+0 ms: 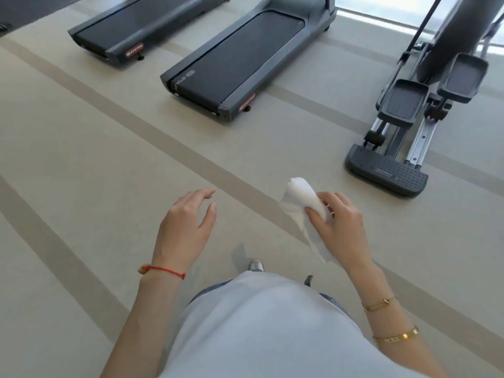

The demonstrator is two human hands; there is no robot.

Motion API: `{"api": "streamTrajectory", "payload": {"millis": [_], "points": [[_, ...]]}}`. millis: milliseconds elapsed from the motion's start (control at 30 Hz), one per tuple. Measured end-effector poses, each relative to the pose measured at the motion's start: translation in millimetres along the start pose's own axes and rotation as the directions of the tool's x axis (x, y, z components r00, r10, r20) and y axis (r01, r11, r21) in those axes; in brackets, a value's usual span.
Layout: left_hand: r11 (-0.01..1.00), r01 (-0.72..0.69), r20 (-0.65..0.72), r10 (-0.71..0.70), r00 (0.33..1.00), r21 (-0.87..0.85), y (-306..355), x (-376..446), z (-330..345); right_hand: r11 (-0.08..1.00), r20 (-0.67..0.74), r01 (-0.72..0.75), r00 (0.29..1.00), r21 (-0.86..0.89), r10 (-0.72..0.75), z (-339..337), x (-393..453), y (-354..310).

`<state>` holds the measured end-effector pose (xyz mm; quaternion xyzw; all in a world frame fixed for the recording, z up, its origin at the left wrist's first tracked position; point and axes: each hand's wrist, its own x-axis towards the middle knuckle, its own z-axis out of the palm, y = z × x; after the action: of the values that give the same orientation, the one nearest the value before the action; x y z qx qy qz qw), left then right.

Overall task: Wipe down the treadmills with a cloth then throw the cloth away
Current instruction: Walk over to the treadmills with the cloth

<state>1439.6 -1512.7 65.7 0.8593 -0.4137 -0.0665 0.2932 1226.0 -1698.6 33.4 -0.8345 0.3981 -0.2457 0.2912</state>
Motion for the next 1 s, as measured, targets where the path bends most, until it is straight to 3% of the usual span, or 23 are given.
{"api": "streamTrajectory", "payload": {"millis": [400, 1000], "points": [[0.997, -0.076, 0.089, 0.075, 0.993, 0.007, 0, 254, 39, 0.997, -0.046, -0.074, 0.996, -0.007, 0.073, 32, 220, 26], [0.997, -0.069, 0.013, 0.069, 0.998, -0.029, 81, 649, 130, 1.000, -0.056, 0.007, 0.998, -0.008, -0.008, 16, 649, 108]]}}
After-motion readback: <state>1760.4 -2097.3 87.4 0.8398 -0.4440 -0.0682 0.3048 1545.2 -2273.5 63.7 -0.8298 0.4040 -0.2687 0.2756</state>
